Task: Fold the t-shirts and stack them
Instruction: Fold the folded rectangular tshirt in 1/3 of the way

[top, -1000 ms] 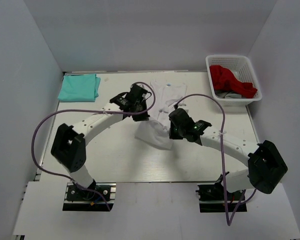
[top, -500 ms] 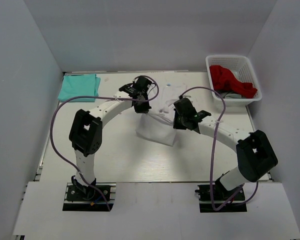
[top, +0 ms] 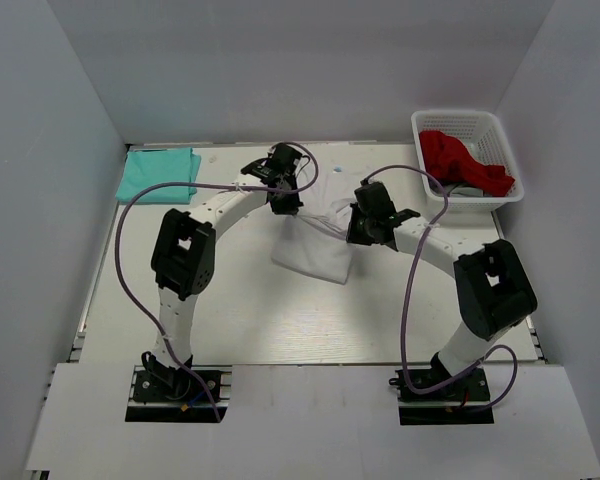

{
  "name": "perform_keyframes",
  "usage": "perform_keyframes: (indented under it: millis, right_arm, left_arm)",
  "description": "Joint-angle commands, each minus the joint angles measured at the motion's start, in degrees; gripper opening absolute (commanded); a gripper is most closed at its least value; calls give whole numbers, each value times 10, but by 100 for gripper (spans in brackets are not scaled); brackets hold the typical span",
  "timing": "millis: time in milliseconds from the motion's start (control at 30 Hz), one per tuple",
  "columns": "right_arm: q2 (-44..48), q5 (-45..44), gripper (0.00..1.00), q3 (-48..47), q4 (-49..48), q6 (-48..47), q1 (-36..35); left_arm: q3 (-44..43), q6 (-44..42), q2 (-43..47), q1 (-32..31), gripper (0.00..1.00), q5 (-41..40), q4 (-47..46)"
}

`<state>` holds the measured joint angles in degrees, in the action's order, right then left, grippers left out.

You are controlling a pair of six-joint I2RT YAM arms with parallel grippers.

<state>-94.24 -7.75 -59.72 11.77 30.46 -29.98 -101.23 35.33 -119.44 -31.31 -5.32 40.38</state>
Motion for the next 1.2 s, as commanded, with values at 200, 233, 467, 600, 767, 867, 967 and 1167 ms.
perform_keyframes:
  millis: [200, 233, 467, 600, 767, 867, 967, 1167]
  right_arm:
    - [-58, 42, 0, -61, -14, -16, 28]
    - [-59, 44, 0, -58, -20, -15, 31]
    - [-87, 63, 1, -78, -24, -6, 46]
    - [-107, 38, 30, -124, -11, 13, 69]
    - [-143, 18, 62, -249, 48, 32, 127]
    - [-118, 72, 66, -212, 14, -5, 124]
    - [-63, 190, 90, -145, -38, -43, 119]
    - [-28, 279, 90, -60, -64, -117, 51]
  left_arm:
    - [-5, -12, -16, 29, 0, 50, -36]
    - [-5, -12, -21, 29, 0, 50, -36]
    - [-5, -29, -37, 40, 18, 77, -71]
    - [-32, -42, -61, 58, 54, 65, -90]
    - [-360, -51, -181, 91, 90, 45, 28]
    - [-325, -66, -141, 105, 99, 51, 14]
    - [-116, -66, -1, 110, 99, 41, -72]
    - [219, -29, 218, 110, 99, 41, -111]
